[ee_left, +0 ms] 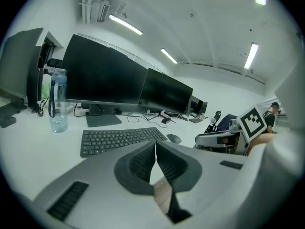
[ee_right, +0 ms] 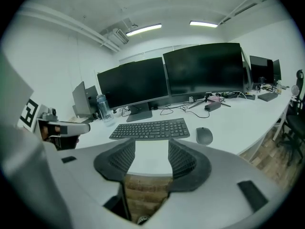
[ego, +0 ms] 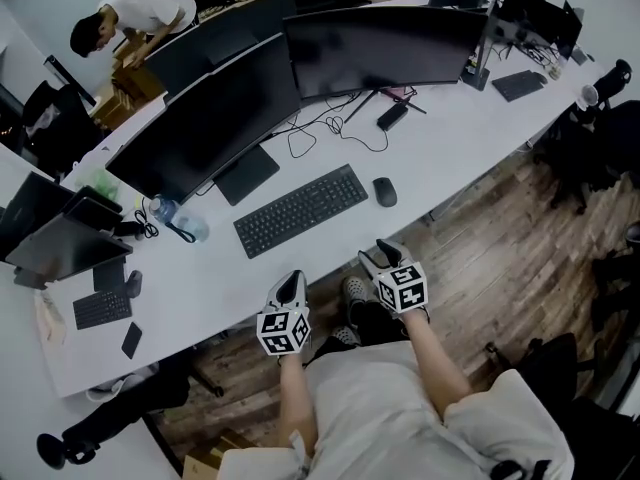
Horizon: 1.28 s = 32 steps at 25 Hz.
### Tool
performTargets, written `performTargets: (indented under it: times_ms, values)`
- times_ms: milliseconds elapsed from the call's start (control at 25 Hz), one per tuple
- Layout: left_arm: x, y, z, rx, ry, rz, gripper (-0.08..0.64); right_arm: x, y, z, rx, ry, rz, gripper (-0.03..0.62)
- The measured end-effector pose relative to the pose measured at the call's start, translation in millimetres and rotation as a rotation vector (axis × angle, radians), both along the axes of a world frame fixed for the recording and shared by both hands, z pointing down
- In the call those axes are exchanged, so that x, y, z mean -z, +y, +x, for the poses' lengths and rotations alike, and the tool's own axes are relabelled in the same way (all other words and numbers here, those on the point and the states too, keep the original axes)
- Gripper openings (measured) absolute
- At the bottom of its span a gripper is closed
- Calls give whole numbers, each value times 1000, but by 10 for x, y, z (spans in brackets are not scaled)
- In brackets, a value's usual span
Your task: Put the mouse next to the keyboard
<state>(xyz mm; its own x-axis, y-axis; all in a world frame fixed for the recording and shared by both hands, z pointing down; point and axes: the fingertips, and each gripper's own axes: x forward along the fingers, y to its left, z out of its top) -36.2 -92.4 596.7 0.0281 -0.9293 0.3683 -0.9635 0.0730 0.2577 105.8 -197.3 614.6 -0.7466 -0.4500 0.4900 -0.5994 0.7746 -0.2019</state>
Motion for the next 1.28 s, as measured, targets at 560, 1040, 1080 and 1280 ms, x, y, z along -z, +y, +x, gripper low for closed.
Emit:
performTargets:
  times_ms: [560, 1040, 1080, 1280]
  values:
    - [19, 208, 183, -17, -22, 2, 25, 106, 153, 202, -31, -42, 39, 53]
    - [50, 231, 246, -18, -33, 9, 24, 131, 175, 303, -45, -62, 43, 3]
    - [50, 228, 247, -18, -32, 8, 25, 129, 182, 303, -41, -60, 43, 3]
    - [44, 218, 274, -20, -35, 7, 25, 116, 178, 340, -43, -58, 43, 3]
